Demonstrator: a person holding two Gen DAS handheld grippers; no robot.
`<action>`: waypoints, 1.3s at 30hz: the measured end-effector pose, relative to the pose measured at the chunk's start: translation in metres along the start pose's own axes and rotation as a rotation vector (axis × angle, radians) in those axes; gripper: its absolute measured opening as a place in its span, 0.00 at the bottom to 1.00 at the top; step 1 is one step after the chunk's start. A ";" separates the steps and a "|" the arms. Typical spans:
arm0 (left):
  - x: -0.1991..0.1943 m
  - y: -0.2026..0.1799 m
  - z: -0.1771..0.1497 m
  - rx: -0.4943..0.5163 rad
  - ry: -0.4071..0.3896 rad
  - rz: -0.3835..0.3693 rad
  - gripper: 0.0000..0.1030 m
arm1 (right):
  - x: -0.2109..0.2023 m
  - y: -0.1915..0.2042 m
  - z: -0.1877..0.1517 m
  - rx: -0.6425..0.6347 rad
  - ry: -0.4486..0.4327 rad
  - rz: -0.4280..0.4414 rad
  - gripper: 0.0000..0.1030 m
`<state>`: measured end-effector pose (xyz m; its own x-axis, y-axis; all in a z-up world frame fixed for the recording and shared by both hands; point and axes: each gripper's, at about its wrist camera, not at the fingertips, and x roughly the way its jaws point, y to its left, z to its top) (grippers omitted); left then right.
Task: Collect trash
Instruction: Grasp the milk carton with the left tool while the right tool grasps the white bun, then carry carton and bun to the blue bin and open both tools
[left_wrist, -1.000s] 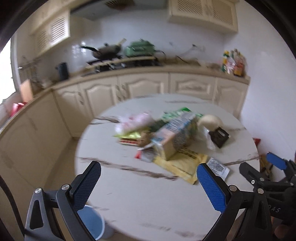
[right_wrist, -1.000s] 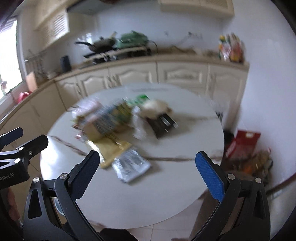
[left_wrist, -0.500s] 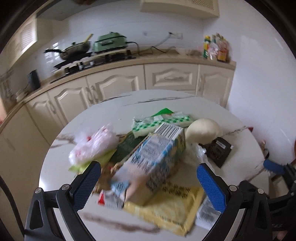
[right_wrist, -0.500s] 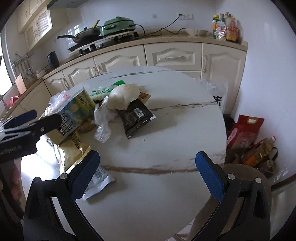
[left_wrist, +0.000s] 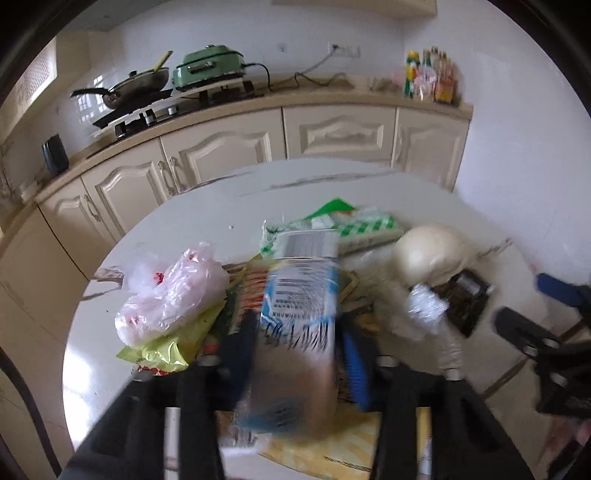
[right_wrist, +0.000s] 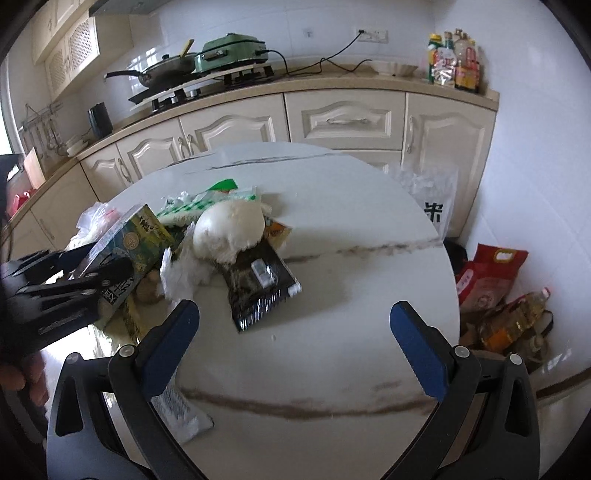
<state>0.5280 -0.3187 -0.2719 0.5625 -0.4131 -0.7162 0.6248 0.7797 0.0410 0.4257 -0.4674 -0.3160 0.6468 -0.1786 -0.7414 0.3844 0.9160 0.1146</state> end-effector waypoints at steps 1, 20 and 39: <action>-0.002 0.002 0.000 -0.014 -0.007 -0.011 0.33 | 0.002 0.002 0.004 -0.006 -0.006 -0.002 1.00; -0.082 0.048 -0.040 -0.110 -0.142 -0.068 0.33 | 0.072 0.034 0.056 -0.214 0.065 0.132 0.82; -0.177 0.105 -0.087 -0.222 -0.197 -0.035 0.33 | 0.008 0.014 0.061 -0.098 -0.092 0.111 0.41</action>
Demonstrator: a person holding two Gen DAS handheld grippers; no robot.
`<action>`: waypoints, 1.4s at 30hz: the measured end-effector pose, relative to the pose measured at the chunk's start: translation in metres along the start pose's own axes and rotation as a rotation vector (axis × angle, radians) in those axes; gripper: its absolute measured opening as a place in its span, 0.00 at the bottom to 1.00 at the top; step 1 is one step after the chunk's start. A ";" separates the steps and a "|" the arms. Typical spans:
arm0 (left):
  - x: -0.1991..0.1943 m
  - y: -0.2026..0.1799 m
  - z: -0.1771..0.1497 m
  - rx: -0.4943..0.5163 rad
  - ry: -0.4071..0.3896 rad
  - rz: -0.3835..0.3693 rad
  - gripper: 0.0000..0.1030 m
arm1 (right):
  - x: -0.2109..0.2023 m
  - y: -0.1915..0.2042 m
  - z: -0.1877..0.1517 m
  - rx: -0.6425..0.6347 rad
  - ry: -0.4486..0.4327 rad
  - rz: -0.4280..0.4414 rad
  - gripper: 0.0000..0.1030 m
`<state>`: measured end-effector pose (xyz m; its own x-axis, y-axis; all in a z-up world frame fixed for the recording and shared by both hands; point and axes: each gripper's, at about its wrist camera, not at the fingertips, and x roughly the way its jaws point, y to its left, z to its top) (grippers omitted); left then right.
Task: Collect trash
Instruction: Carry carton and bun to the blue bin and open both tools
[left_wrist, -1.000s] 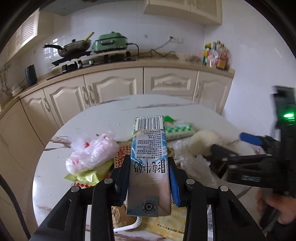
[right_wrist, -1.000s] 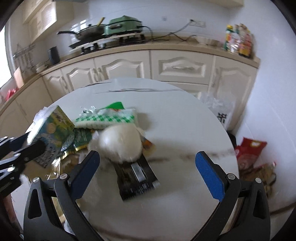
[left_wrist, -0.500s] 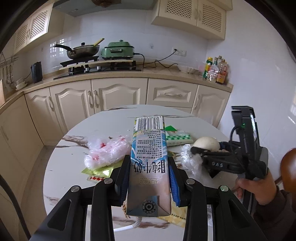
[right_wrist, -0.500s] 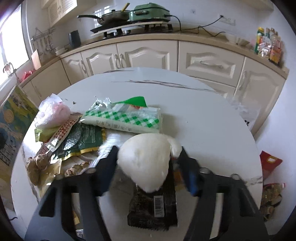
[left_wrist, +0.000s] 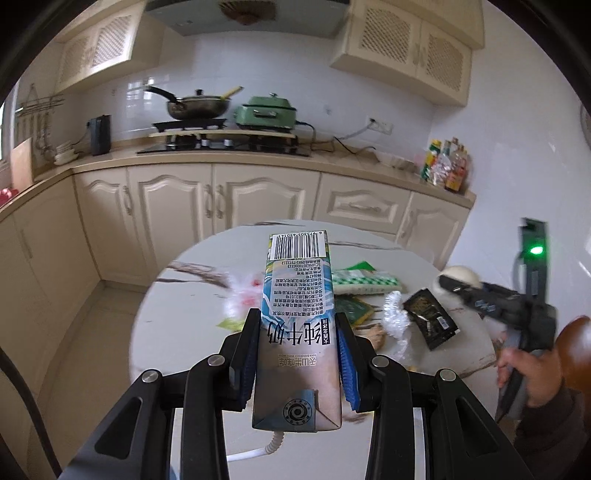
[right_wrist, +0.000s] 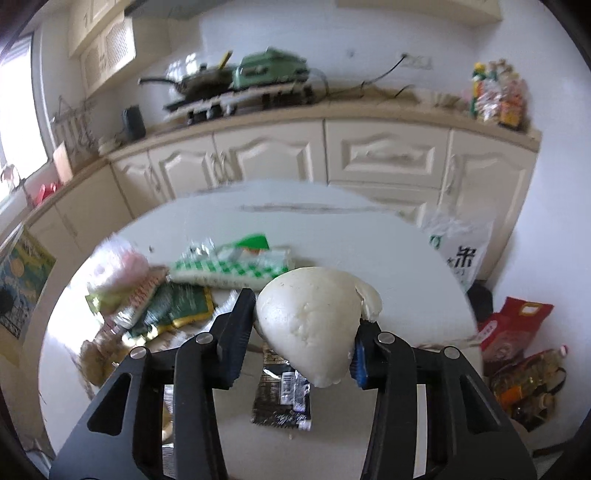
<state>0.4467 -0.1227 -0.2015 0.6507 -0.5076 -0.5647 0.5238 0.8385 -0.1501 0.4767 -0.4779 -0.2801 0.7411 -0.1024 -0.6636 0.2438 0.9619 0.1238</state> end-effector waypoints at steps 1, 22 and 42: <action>-0.011 0.010 -0.005 -0.008 -0.008 0.014 0.33 | -0.009 0.005 0.001 0.000 -0.017 0.006 0.41; -0.091 0.281 -0.207 -0.431 0.318 0.420 0.33 | 0.054 0.468 -0.133 -0.557 0.248 0.527 0.42; -0.005 0.387 -0.282 -0.663 0.671 0.430 0.46 | 0.265 0.534 -0.266 -0.501 0.764 0.521 0.59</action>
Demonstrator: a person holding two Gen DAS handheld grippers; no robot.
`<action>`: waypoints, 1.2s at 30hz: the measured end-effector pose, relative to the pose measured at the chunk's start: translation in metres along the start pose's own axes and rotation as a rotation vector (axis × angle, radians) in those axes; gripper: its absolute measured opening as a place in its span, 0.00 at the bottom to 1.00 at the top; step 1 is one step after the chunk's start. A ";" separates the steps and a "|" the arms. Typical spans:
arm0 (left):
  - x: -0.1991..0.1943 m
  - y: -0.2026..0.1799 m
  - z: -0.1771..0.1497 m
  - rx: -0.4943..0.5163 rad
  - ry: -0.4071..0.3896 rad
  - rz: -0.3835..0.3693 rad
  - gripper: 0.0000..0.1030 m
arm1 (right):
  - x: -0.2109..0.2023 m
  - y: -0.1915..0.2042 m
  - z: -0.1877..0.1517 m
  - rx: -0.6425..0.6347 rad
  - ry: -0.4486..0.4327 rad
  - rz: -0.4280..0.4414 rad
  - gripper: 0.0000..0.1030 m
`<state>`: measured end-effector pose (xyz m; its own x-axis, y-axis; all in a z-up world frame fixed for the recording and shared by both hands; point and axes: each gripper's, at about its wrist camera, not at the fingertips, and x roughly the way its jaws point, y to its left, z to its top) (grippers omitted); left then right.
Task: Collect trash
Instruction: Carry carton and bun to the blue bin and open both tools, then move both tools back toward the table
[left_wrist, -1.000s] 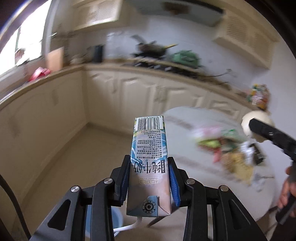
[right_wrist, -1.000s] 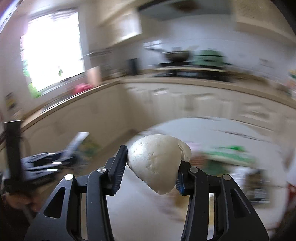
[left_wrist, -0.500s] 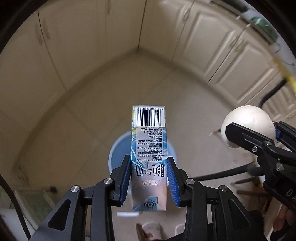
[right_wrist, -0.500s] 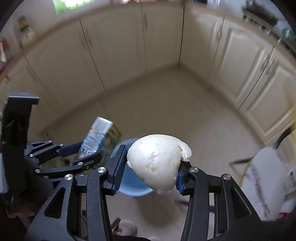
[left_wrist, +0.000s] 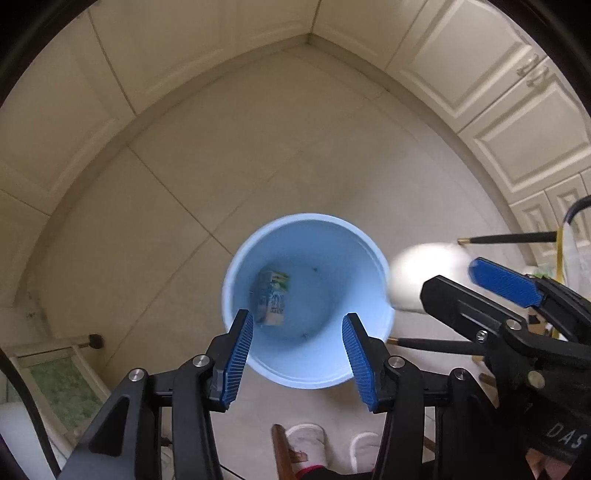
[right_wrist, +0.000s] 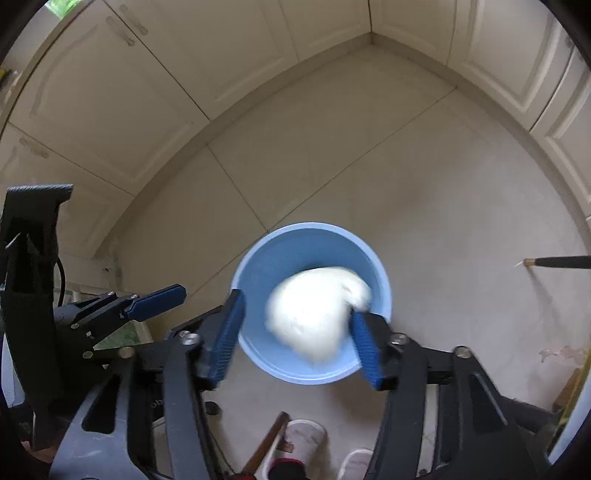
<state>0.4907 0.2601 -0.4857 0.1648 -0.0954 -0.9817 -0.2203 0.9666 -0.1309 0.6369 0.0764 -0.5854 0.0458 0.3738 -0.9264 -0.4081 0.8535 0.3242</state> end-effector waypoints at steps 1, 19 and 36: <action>-0.007 0.002 0.001 -0.009 -0.004 0.018 0.47 | -0.002 0.000 0.000 -0.004 -0.004 0.009 0.63; -0.296 -0.048 -0.118 -0.066 -0.598 0.138 0.60 | -0.237 0.076 -0.055 -0.184 -0.484 -0.184 0.93; -0.484 -0.239 -0.307 0.123 -1.183 0.012 0.99 | -0.501 0.092 -0.222 -0.101 -1.033 -0.376 1.00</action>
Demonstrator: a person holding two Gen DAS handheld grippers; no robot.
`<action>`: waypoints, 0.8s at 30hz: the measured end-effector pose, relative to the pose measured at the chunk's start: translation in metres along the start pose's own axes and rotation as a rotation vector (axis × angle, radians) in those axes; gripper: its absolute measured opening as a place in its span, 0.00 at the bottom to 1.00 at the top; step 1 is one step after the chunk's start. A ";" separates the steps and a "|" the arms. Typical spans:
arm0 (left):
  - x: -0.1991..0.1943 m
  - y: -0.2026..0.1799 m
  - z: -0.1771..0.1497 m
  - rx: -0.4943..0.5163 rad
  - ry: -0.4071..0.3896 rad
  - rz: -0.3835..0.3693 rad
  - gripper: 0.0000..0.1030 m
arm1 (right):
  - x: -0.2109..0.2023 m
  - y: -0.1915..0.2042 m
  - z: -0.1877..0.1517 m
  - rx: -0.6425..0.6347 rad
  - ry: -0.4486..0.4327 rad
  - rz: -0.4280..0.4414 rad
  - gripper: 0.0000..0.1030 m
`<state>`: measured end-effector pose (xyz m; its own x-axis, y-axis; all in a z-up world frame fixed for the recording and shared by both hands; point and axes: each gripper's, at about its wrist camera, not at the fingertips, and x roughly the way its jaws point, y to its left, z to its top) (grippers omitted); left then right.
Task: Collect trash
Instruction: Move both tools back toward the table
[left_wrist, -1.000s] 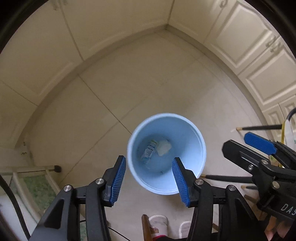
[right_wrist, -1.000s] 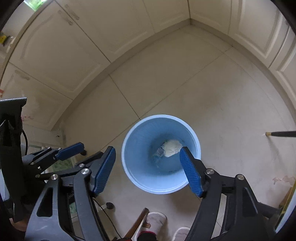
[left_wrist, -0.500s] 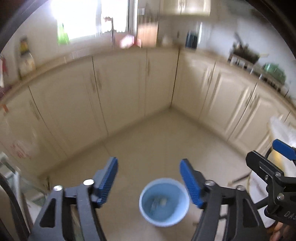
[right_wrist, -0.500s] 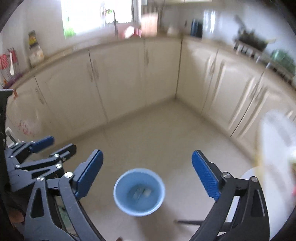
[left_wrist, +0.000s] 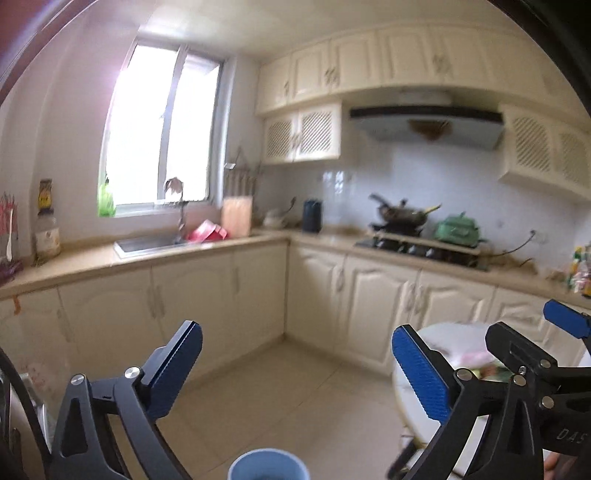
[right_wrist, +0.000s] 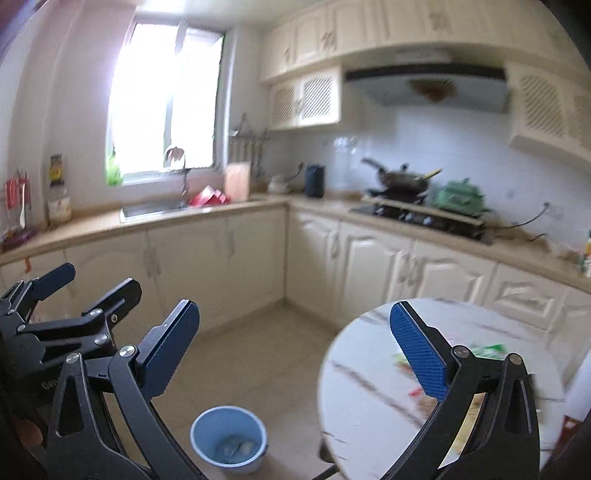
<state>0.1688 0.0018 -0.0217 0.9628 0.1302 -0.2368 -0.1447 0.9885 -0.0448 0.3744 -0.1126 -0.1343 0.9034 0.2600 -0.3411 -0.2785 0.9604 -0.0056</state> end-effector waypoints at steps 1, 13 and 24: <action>-0.013 -0.004 -0.003 0.007 -0.020 0.001 0.99 | -0.013 -0.007 0.005 0.008 -0.024 -0.012 1.00; -0.115 -0.060 -0.148 0.087 -0.174 0.019 0.99 | -0.113 -0.079 0.004 0.070 -0.174 -0.115 1.00; -0.061 -0.140 -0.123 0.164 -0.072 -0.069 0.99 | -0.111 -0.158 -0.024 0.155 -0.123 -0.181 1.00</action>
<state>0.1020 -0.1545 -0.1200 0.9837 0.0614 -0.1688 -0.0445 0.9938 0.1022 0.3106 -0.2955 -0.1183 0.9694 0.0840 -0.2306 -0.0644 0.9938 0.0912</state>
